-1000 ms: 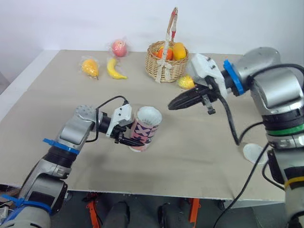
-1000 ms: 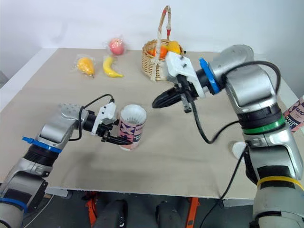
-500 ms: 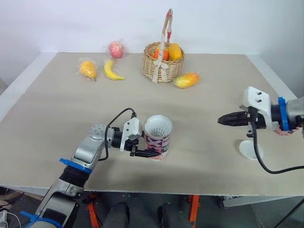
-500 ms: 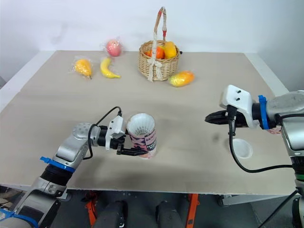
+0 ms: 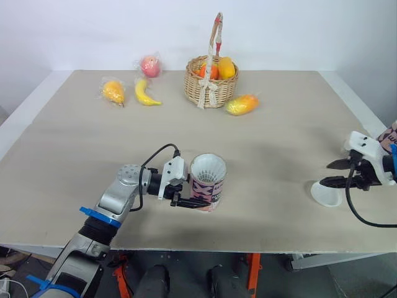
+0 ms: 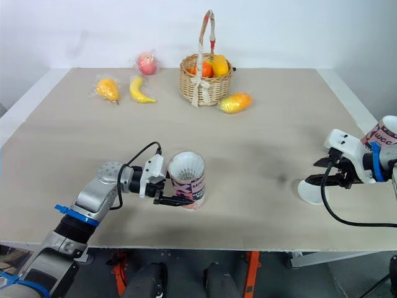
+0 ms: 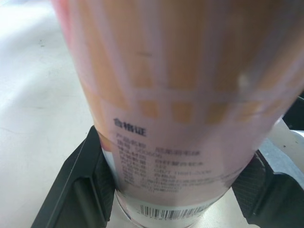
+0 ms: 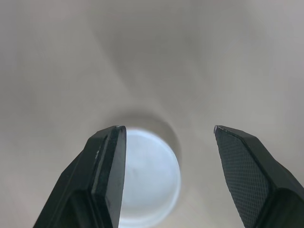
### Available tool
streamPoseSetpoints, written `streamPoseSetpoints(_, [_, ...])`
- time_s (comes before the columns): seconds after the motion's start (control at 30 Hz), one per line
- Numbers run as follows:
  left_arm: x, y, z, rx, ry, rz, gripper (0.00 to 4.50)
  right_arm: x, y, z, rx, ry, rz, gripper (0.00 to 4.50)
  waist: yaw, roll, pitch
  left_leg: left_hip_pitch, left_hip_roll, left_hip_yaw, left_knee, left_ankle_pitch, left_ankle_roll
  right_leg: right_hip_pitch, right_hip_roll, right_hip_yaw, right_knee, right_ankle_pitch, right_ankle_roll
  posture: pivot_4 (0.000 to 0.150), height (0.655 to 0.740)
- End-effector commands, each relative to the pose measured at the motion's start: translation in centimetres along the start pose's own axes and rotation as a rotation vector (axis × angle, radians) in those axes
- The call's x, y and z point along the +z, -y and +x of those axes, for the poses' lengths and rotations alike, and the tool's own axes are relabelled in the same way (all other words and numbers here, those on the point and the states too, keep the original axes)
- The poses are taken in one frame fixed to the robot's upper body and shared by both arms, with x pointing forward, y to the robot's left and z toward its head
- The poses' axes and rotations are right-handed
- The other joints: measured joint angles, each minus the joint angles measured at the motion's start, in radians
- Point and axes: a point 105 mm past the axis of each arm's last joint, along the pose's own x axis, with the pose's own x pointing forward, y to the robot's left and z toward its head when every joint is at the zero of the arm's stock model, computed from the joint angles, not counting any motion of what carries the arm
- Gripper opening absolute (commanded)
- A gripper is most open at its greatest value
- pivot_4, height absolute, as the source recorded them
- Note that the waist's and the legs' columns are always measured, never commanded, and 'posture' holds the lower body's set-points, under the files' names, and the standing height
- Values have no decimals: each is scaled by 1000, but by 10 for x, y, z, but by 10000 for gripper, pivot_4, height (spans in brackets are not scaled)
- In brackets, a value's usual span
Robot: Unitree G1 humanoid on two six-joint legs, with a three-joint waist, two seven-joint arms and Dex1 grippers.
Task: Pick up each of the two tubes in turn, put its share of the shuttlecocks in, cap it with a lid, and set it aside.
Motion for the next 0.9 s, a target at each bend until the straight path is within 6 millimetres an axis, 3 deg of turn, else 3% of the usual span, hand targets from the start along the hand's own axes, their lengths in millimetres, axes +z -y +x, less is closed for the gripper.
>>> streamPoseSetpoints(0.03, [3,3,0,-1,8,12,29317,-7,5,3,-4,-24,25,31933,-2,0,0,0,0,0,0,0,0,0,0,0,0,0,0,1500,7400])
streamPoseSetpoints(0.33, [3,2,-2,14,3,11,29317,-31,13,15,-38,-100,82,31933,-9,0,0,1,-2,5,0,0,0,0,0,8,0,4,0,1500,7400])
streamPoseSetpoints(0.5, [3,1,-4,17,-3,14,29317,-32,13,16,-22,-107,84,31933,-16,0,0,2,-2,6,0,0,0,1,1,12,-1,5,2,1500,7400])
streamPoseSetpoints(0.6, [4,0,-4,25,-4,21,29317,-31,11,13,0,-105,71,23230,-17,0,0,3,-2,7,0,0,0,2,1,14,-1,5,3,1500,7400])
streamPoseSetpoints(0.73, [2,0,-3,30,6,18,29317,-26,8,8,28,-97,55,3156,-18,0,0,3,-2,8,0,0,0,2,1,15,-1,5,3,1500,7400])
streamPoseSetpoints(0.77, [1,1,-2,30,7,15,29317,-24,7,7,37,-92,50,890,-18,0,0,3,-2,8,0,0,0,2,1,15,-1,5,3,1500,7400])
streamPoseSetpoints(0.9, [-1,1,-1,33,19,-8,29317,-13,5,4,53,-74,11,890,-18,0,0,3,-2,8,0,0,0,2,1,16,-1,5,4,1500,7400])
